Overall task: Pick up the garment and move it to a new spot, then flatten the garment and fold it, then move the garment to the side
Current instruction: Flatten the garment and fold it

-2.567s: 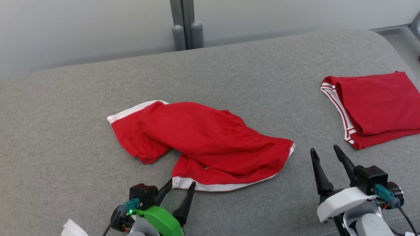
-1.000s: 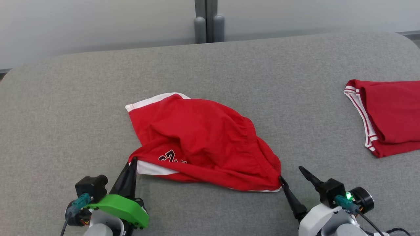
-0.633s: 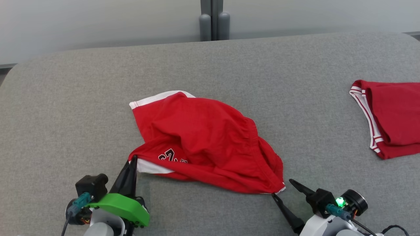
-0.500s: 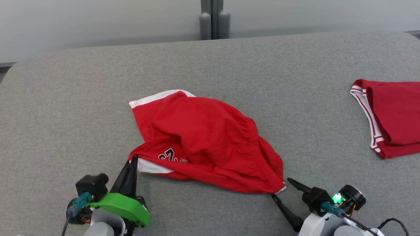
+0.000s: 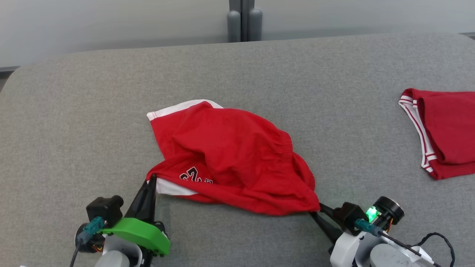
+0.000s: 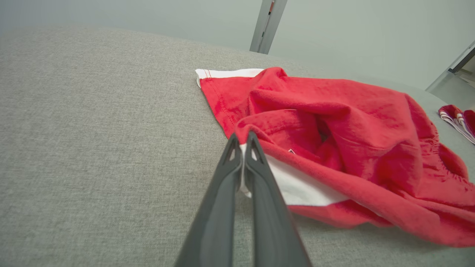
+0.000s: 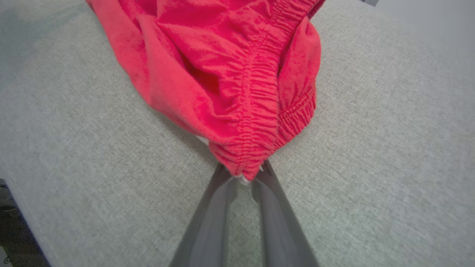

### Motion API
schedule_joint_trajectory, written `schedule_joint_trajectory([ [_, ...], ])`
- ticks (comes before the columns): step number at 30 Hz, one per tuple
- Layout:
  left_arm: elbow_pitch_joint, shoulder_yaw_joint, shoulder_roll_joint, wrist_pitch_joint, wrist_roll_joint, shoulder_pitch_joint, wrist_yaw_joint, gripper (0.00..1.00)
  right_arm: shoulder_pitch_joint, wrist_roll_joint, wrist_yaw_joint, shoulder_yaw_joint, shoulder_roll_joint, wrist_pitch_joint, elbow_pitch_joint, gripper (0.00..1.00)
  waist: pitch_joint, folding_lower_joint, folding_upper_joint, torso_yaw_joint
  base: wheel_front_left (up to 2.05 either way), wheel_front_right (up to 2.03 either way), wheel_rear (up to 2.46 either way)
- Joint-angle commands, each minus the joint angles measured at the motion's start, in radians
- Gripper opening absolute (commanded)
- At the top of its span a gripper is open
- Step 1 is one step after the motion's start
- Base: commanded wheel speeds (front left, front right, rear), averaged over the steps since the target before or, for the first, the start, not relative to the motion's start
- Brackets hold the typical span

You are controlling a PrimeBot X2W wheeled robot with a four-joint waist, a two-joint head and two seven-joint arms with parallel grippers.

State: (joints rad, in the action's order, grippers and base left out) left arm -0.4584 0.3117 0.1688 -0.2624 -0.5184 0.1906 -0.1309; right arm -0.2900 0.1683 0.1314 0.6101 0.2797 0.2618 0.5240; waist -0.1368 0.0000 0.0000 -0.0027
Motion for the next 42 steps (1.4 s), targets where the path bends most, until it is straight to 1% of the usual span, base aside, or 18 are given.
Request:
schedule_joint_trajectory([
  [1,0.001,-0.001,0.005,-0.003,0.000,-0.006,0.000,0.00,-0.004,0.011,-0.002,0.000,0.006,0.004,-0.015,0.00,0.006,0.0000,0.0000,-0.004,0.00,0.00,0.00],
  [6,0.007,-0.001,0.011,-0.003,-0.003,-0.016,0.000,0.00,0.018,0.025,-0.002,-0.023,0.013,0.004,-0.079,0.00,0.024,0.0000,0.0000,-0.011,0.00,0.00,0.00],
  [7,0.020,-0.001,0.014,-0.003,-0.006,-0.018,0.000,0.00,0.031,0.039,-0.002,-0.049,0.011,0.004,-0.121,0.00,0.035,0.0000,0.0000,-0.014,0.00,0.00,0.00],
  [12,0.070,0.010,0.032,-0.003,-0.017,-0.012,0.000,0.00,0.046,0.066,-0.002,-0.096,0.034,0.004,-0.232,0.00,0.072,0.0000,0.0000,-0.019,0.00,0.00,0.00],
  [13,0.097,0.020,0.046,-0.003,-0.024,-0.001,0.000,0.00,0.047,0.079,-0.002,-0.110,0.043,0.005,-0.276,0.00,0.088,0.0000,0.0000,-0.020,0.00,0.00,0.00],
  [16,0.160,0.026,0.072,-0.003,-0.057,0.025,0.000,0.00,0.042,0.086,-0.002,-0.138,0.069,0.004,-0.358,0.00,0.117,0.0000,0.0000,-0.022,0.00,0.00,0.00],
  [20,0.267,0.034,0.131,0.010,-0.095,0.062,0.000,0.00,0.033,0.105,-0.002,-0.172,0.099,-0.001,-0.468,0.00,0.150,0.0000,0.0000,-0.023,0.00,0.00,0.00],
  [27,0.516,0.022,0.256,0.128,-0.126,0.180,0.000,0.00,0.011,0.140,-0.002,-0.239,0.147,-0.080,-0.709,0.00,0.174,0.0000,0.0000,-0.025,0.00,0.00,0.00],
  [29,0.582,0.017,0.281,0.167,-0.120,0.219,0.000,0.00,0.007,0.149,-0.002,-0.256,0.159,-0.113,-0.777,0.00,0.175,0.0000,0.0000,-0.026,0.00,0.00,0.00],
  [33,0.677,0.013,0.313,0.232,-0.117,0.295,0.001,0.00,-0.006,0.162,-0.002,-0.292,0.170,-0.177,-0.890,0.00,0.172,0.0000,0.0000,-0.030,0.00,0.00,0.00],
  [37,0.700,0.022,0.330,0.279,-0.109,0.358,0.001,0.00,-0.023,0.174,-0.002,-0.315,0.166,-0.224,-0.950,0.00,0.153,0.0000,0.0000,-0.039,0.00,0.00,0.00],
  [39,0.686,0.029,0.329,0.292,-0.115,0.383,0.001,0.00,-0.036,0.168,-0.002,-0.319,0.163,-0.241,-0.949,0.00,0.136,0.0000,0.0000,-0.042,0.00,0.00,0.00],
  [42,0.652,0.041,0.331,0.306,-0.121,0.425,0.001,0.00,-0.082,0.182,-0.002,-0.302,0.154,-0.257,-0.921,0.00,0.081,0.0000,0.0000,-0.048,0.00,0.00,0.00],
])
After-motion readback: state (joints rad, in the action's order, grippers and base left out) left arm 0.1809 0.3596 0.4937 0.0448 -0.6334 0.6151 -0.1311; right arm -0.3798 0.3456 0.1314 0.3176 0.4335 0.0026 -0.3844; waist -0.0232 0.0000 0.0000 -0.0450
